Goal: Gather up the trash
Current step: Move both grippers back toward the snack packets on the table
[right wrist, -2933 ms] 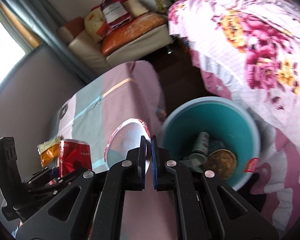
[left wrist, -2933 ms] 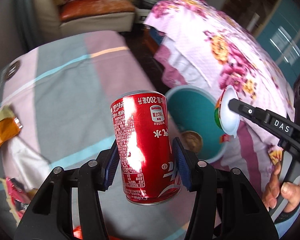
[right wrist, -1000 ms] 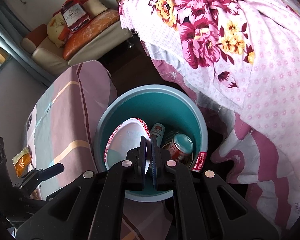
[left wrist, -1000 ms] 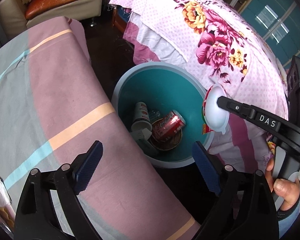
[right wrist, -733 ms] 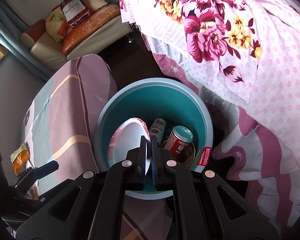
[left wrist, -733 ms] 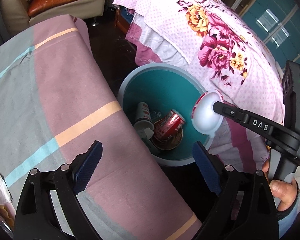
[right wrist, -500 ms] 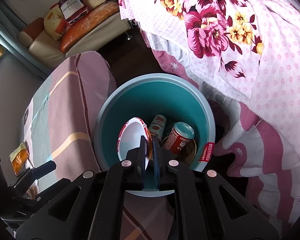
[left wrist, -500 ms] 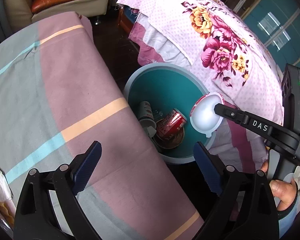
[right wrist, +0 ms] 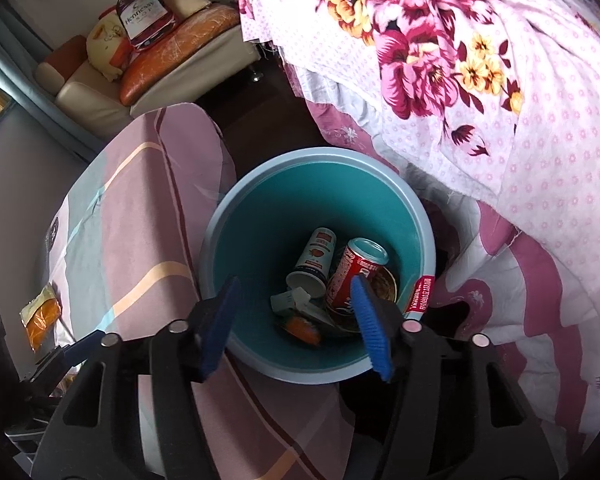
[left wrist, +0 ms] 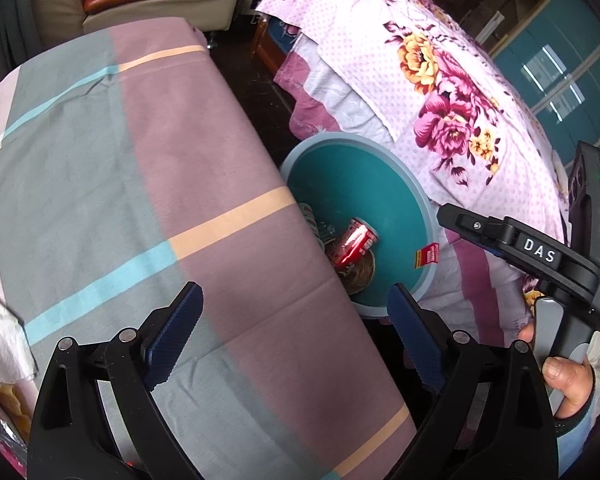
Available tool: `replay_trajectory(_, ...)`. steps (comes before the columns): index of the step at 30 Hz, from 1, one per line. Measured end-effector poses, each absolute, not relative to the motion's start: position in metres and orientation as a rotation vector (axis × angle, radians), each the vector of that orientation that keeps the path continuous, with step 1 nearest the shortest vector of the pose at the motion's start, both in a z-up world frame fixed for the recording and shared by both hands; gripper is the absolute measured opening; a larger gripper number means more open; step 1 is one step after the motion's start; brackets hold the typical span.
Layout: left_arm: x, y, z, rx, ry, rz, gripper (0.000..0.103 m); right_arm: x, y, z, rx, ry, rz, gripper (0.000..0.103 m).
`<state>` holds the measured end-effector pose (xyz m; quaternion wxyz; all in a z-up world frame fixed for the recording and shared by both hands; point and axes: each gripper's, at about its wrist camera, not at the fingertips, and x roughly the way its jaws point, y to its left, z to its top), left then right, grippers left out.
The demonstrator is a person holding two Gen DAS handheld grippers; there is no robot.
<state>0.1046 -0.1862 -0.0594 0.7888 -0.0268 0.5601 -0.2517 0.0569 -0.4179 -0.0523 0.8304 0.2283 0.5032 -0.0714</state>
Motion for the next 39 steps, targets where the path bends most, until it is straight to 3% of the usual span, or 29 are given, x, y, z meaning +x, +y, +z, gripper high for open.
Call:
replay_trajectory(7, 0.096, -0.163, -0.053, -0.086, 1.193, -0.527, 0.093, 0.054, -0.400, -0.041, 0.471, 1.070, -0.132, 0.071)
replay_trajectory(15, 0.080, -0.117, -0.040, -0.137, 1.160, -0.482, 0.093, 0.047, -0.362, -0.024, 0.411, 1.078, -0.079, 0.074)
replay_trajectory(27, 0.048, -0.030, -0.025, -0.225, 1.104, -0.381, 0.094, 0.031, -0.269, -0.019, 0.265, 1.165, 0.080, 0.075)
replay_trajectory(39, 0.023, 0.057, -0.022, -0.333, 1.051, -0.273, 0.094, 0.006, -0.164, -0.048, 0.143, 1.327, 0.311, 0.075)
